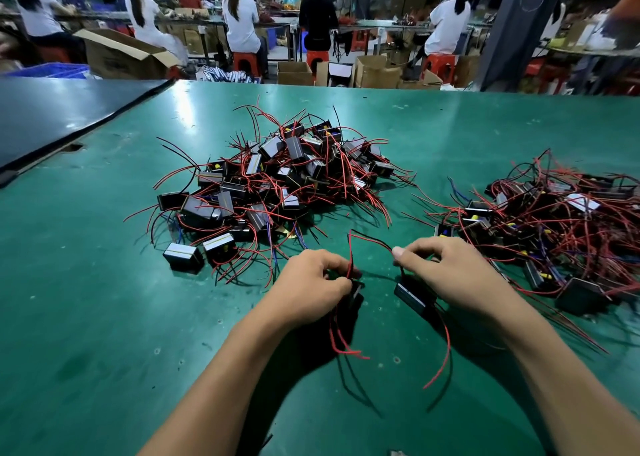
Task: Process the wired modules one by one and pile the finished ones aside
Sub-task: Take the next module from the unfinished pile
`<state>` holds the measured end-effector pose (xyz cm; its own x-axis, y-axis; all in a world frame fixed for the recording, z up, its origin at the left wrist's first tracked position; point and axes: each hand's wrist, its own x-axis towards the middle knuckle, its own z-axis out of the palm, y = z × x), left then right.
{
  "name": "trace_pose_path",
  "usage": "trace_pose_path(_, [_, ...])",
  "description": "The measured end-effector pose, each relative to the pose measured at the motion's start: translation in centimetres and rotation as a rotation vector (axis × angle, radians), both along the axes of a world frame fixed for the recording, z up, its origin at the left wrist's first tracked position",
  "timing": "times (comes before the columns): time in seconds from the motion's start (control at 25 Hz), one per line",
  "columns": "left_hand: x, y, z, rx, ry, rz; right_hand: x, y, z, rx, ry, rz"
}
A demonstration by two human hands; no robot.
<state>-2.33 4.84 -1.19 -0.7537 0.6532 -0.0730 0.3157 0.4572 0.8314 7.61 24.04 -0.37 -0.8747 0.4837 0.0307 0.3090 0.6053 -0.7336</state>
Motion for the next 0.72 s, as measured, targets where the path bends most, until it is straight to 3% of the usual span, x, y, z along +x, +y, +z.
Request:
trace_pose_path(0.2, [-0.6,-0.1,-0.1,0.133,-0.18,-0.046,-1.3,-0.8,-0.4,-0.231,0.066,0.12])
trace_pose_path(0.48, [-0.5,0.3,-0.8,0.305,-0.153,0.08,-1.2,-2.2,-1.5,-0.441,0.247,0.033])
trace_pose_path(0.72, [-0.5,0.2,-0.6,0.376,-0.267,0.092,-1.1,-2.8,-1.3,-0.594,0.24,0.031])
